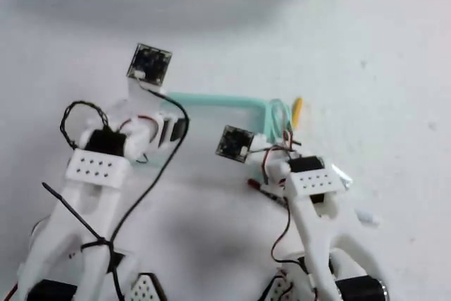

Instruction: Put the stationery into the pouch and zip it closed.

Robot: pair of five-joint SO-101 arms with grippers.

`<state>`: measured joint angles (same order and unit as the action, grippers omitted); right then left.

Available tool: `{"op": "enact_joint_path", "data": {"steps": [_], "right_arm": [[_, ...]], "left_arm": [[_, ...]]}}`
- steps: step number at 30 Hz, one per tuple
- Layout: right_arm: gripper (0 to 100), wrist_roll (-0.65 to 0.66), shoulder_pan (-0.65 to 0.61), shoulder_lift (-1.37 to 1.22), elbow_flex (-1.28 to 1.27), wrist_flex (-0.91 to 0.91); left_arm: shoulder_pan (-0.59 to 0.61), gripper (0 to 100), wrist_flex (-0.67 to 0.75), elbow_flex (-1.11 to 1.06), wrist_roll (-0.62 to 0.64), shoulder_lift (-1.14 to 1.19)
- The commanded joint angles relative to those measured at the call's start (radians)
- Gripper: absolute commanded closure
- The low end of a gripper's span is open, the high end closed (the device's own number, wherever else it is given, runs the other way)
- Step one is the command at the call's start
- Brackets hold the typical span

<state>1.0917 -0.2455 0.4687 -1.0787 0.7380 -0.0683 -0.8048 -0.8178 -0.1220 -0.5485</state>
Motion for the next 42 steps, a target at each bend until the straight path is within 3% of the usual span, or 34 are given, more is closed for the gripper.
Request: {"op": "enact_joint_path", "data": {"steps": [1,2,8,11,17,24,30,35,42], "right_arm": [[93.8,0.011,-0.005,0.001,0.005,-0.027],[98.8,0.011,-0.007,0.001,0.005,-0.027],[97.9,-0.011,-0.005,0.035,0.06,0.001],[98.1,-0.11,0.007,0.093,0.184,0.084],[98.1,-0.261,-0.036,0.143,0.45,0.262],[98.1,-0.402,-0.094,0.143,0.732,0.46],[98.1,-0.402,-0.213,0.142,0.901,0.611],[98.1,-0.37,-0.28,0.142,0.979,0.691],[98.1,-0.273,-0.242,0.142,1.083,0.812]], "left_arm": [[0.004,71,0.026,0.008,-0.011,-0.002],[0.004,71,0.026,0.008,-0.011,-0.002],[-0.047,67,0.003,0.008,-0.058,-0.008],[-0.101,61,-0.068,0.017,-0.086,-0.013],[-0.14,61,-0.155,0.06,-0.146,-0.027],[-0.147,61,-0.227,0.009,-0.147,-0.351],[-0.208,61,-0.057,-0.253,-0.207,-0.622],[-0.208,61,-0.078,-0.269,-0.195,-0.713],[-0.139,61,-0.143,-0.255,-0.23,-0.797]]}}
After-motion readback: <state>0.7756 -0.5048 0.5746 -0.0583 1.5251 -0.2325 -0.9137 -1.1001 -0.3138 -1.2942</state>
